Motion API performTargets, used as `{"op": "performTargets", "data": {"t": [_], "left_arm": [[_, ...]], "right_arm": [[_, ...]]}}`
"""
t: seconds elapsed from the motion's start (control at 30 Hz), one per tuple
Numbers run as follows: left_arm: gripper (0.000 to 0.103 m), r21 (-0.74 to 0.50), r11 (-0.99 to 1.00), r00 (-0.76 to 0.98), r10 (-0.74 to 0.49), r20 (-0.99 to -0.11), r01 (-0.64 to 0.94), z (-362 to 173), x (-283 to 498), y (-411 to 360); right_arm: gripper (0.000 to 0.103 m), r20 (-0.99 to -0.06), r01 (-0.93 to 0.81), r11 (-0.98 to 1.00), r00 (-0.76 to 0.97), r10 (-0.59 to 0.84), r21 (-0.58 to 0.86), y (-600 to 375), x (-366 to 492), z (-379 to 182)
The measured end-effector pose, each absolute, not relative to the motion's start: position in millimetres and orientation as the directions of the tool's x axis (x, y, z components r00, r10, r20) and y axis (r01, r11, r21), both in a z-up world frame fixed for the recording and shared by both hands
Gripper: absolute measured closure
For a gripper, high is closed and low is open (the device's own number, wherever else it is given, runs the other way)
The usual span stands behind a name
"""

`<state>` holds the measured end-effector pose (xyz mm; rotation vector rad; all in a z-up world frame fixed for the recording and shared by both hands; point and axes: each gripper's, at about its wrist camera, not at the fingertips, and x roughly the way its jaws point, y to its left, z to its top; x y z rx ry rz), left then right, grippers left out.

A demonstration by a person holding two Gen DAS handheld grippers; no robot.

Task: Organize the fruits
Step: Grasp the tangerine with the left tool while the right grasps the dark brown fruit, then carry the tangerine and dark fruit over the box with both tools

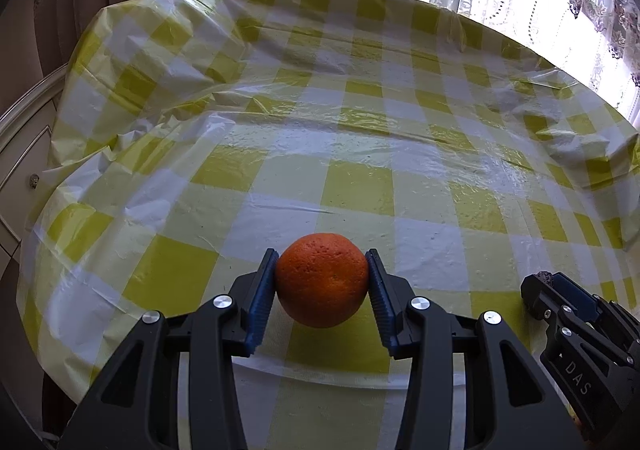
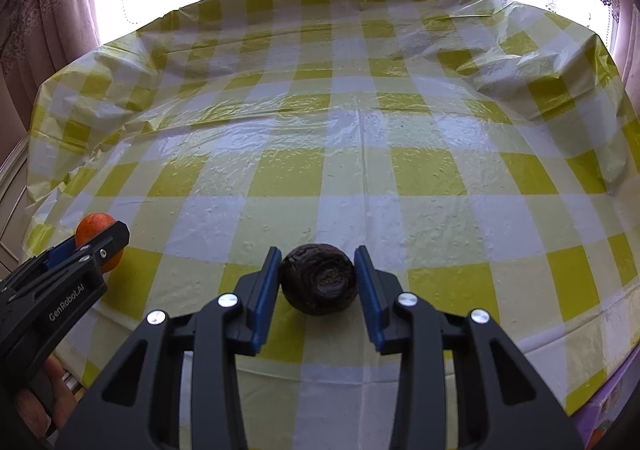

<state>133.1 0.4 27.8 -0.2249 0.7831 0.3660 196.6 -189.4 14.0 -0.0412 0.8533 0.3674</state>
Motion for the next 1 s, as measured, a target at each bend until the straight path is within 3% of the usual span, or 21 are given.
{"op": "performTargets", "data": {"t": [0.6,1.0], "left_arm": [[0.06,-0.043,0.939,0.693,0.22,-0.687,-0.341,38,126,-18],[0.06,-0.062,0.975,0.719,0.115,-0.686,-0.215,53,118,-61]], "right_arm": [[0.065,-0.736,-0.297,0.948,0.616,0.281,0.113,-231,153,28],[0.065,-0.724,-0.226,0.964,0.641,0.255,0.139,-289,129,42]]}}
